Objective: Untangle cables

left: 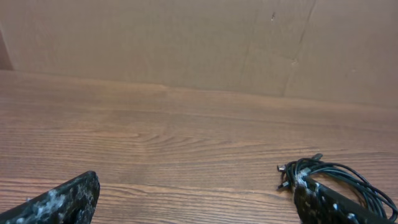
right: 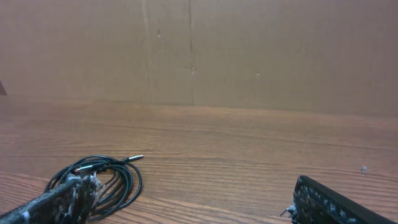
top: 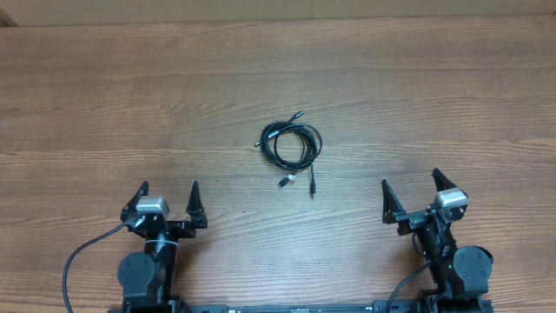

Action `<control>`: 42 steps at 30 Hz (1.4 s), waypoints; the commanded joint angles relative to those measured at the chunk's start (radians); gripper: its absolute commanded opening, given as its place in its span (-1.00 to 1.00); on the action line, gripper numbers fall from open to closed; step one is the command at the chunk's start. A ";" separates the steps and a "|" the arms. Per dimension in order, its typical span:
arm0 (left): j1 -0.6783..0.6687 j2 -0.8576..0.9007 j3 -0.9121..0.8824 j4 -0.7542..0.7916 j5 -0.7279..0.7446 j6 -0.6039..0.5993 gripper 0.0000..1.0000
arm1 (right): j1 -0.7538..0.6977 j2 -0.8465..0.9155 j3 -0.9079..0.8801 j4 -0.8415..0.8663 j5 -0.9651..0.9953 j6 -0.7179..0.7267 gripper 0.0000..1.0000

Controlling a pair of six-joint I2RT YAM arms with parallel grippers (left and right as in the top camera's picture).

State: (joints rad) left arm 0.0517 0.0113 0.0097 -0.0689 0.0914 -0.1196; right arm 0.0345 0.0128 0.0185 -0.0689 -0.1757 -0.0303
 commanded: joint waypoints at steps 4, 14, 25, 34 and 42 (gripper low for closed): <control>-0.006 -0.006 -0.004 -0.002 0.006 0.015 0.99 | 0.005 -0.010 -0.011 0.010 0.010 -0.005 1.00; -0.006 -0.006 -0.004 -0.001 0.006 0.015 0.99 | 0.005 -0.010 -0.011 0.005 0.011 -0.005 1.00; -0.006 -0.007 0.035 -0.004 0.288 -0.087 0.99 | 0.005 -0.010 0.006 0.013 -0.204 0.205 1.00; -0.006 -0.006 0.223 -0.228 0.400 -0.086 0.99 | 0.005 -0.010 0.149 -0.070 -0.357 0.205 0.99; -0.006 0.082 0.477 -0.424 0.404 -0.085 0.99 | 0.003 0.004 0.344 -0.211 -0.357 0.205 1.00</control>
State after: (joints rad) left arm 0.0517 0.0368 0.3870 -0.4614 0.4690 -0.1955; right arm 0.0345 0.0132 0.2783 -0.2638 -0.5186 0.1684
